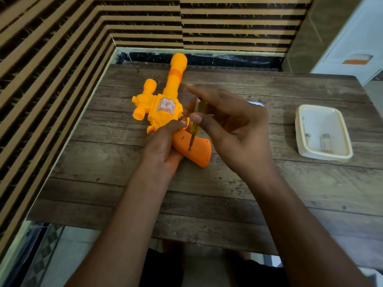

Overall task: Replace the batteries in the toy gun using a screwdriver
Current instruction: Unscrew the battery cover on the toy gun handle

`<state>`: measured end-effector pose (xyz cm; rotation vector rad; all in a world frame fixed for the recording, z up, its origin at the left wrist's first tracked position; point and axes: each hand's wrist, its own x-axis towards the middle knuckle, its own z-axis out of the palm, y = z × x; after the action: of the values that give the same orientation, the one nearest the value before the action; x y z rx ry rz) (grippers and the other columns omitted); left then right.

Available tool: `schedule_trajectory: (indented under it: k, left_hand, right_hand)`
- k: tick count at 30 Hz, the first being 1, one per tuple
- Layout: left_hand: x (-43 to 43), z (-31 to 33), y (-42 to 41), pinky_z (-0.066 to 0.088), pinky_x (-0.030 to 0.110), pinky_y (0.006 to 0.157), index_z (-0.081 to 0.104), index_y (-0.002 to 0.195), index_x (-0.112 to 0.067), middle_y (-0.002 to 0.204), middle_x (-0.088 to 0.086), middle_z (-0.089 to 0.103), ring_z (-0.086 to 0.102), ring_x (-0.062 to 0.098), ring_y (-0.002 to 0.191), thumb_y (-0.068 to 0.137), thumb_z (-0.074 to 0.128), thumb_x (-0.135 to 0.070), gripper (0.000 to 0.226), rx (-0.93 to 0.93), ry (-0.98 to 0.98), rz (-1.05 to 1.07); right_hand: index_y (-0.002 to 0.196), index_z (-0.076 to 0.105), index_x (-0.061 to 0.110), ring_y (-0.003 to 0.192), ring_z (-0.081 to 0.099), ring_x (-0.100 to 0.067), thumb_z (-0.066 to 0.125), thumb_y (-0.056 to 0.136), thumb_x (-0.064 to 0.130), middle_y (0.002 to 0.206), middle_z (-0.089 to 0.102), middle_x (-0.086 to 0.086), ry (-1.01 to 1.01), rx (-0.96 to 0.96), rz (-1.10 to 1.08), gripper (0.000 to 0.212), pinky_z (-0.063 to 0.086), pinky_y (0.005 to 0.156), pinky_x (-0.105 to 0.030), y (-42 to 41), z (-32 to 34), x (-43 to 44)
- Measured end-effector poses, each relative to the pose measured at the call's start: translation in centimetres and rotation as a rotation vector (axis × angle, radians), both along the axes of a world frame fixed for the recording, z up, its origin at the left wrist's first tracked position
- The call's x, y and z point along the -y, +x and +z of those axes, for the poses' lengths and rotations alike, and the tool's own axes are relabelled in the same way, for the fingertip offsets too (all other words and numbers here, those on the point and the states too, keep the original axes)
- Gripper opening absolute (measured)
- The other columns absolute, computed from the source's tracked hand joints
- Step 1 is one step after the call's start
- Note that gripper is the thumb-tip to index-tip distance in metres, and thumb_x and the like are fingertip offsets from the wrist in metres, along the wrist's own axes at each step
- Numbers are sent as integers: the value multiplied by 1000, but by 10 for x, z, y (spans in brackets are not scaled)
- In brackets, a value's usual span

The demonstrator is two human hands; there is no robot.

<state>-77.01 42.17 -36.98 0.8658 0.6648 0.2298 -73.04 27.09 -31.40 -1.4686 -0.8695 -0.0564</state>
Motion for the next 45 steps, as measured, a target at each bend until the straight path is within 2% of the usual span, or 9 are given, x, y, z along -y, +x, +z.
schedule_trajectory:
  k: [3,7,14,19,25,33,39,43,45]
  left_hand:
    - [0,1,-2,48,67,109,67,133,-9,133,21,71,66,40,127,69,79,-18,66,12,-3,-30]
    - [0,0,0,48,67,109,70,125,-10,126,21,74,69,39,123,73,73,-13,52,-6,7,-5]
    - [0,-2,0,47,67,110,69,128,-8,127,21,74,68,39,125,87,69,-8,41,-20,8,-2]
    - [1,-1,0,47,66,110,66,135,-7,129,21,73,67,40,127,82,70,-10,53,-11,0,-10]
    - [2,0,0,46,65,113,76,108,-11,126,22,74,67,38,127,92,59,-2,25,7,20,-8]
    - [6,6,0,57,57,100,71,122,-12,114,16,77,73,34,115,94,62,-3,31,-21,50,1]
    - [9,16,-9,62,46,89,74,111,-14,117,13,77,76,27,104,48,73,-15,63,128,40,-108]
    - [9,13,-4,59,45,89,83,79,-16,102,11,79,74,28,101,80,60,3,30,45,53,-51]
    - [9,11,-2,61,45,88,80,91,-13,103,14,78,73,30,104,95,53,2,31,10,54,-28]
  right_hand:
    - [128,69,5,104,72,-22,77,88,-5,111,72,-11,5,21,-22,42,63,82,-43,-1,2,-2]
    - [126,70,3,104,70,-16,77,86,-10,110,69,-7,21,34,-52,42,61,81,-32,0,1,-2]
    - [124,71,1,101,70,-17,76,85,-14,108,69,-7,19,73,-67,41,60,80,-32,1,0,-2]
    - [124,71,-1,99,70,-17,76,86,-14,110,71,-10,16,100,-75,40,58,80,-31,1,1,-2]
    - [130,67,-1,97,75,-35,73,86,-14,109,74,-17,43,12,-3,45,62,82,-52,-1,-2,-1]
    - [118,72,-6,100,77,-29,65,86,-21,111,76,-17,-14,14,25,36,62,86,-51,1,-1,1]
    - [122,73,-2,103,75,-22,77,86,-11,111,77,-11,-43,96,-1,37,62,85,-43,0,0,-1]
    - [127,69,-2,106,76,-22,67,89,-18,114,76,-13,-21,44,50,42,62,88,-49,1,-2,-2]
    - [130,67,-1,108,75,-22,64,89,-20,116,76,-13,-28,31,65,45,61,91,-50,0,-3,-2]
